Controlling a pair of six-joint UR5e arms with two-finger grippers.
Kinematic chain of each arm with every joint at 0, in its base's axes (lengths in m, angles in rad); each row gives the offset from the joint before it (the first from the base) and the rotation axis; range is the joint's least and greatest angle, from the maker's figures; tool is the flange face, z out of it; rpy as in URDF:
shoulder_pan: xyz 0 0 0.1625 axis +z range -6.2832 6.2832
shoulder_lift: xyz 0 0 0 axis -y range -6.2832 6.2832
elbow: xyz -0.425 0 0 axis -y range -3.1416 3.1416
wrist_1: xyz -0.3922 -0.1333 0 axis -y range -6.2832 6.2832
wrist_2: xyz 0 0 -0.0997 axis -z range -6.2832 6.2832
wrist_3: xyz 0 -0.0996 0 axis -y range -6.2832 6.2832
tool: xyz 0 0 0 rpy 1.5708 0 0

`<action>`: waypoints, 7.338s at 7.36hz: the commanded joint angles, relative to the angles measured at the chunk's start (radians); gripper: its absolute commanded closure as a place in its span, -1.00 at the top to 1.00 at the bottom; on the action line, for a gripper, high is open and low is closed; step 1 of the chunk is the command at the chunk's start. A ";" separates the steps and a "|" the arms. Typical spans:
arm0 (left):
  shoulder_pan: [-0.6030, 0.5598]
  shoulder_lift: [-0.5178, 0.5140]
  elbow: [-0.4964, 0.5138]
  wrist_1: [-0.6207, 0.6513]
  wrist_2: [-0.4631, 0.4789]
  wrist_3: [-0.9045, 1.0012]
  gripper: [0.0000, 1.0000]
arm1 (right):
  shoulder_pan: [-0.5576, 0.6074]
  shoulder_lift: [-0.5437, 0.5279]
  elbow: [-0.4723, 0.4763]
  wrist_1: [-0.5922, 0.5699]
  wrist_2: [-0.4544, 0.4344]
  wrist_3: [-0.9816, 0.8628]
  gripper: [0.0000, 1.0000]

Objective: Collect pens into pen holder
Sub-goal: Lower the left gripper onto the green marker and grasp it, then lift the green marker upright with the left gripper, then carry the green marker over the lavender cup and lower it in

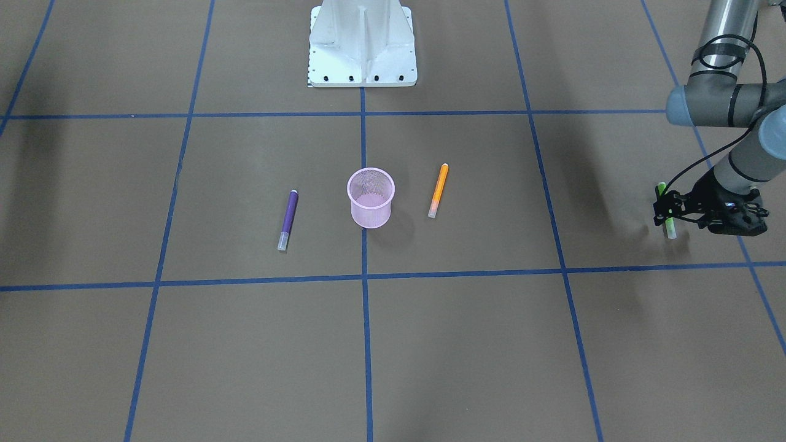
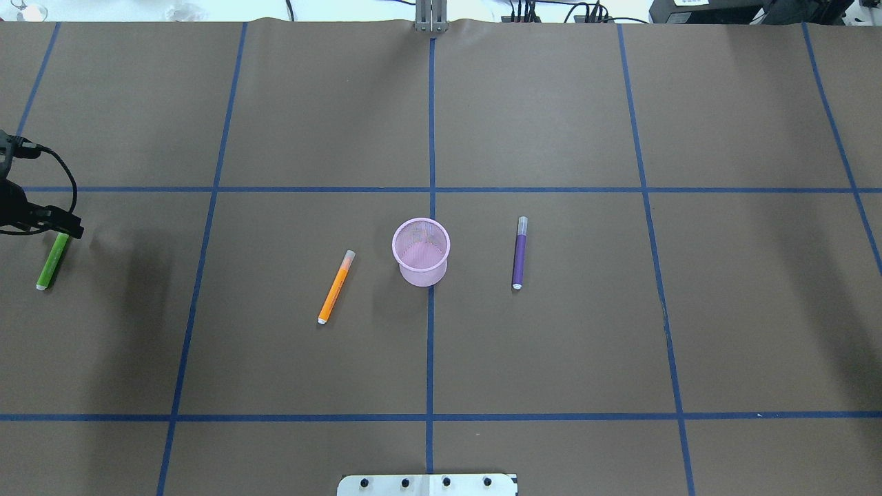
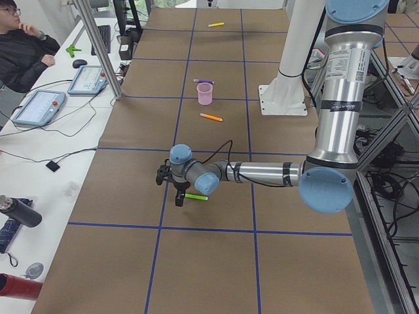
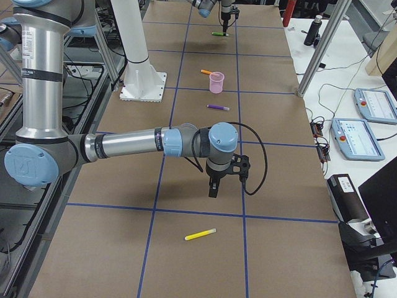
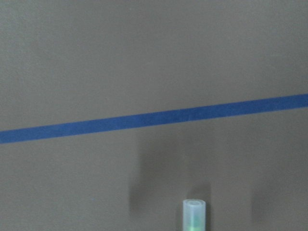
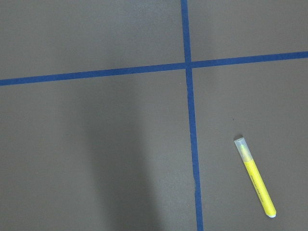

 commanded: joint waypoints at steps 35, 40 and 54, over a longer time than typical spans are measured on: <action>0.144 -0.471 -0.371 0.227 0.178 -0.394 -1.00 | -0.147 0.056 -0.606 0.628 -0.098 -0.274 0.68; 0.155 -0.486 -0.370 0.229 0.181 -0.402 -1.00 | -0.147 0.054 -0.626 0.629 -0.086 -0.274 0.17; 0.407 -0.612 -0.391 0.217 0.565 -0.475 -1.00 | -0.075 0.080 -0.480 0.638 0.066 -0.228 -1.00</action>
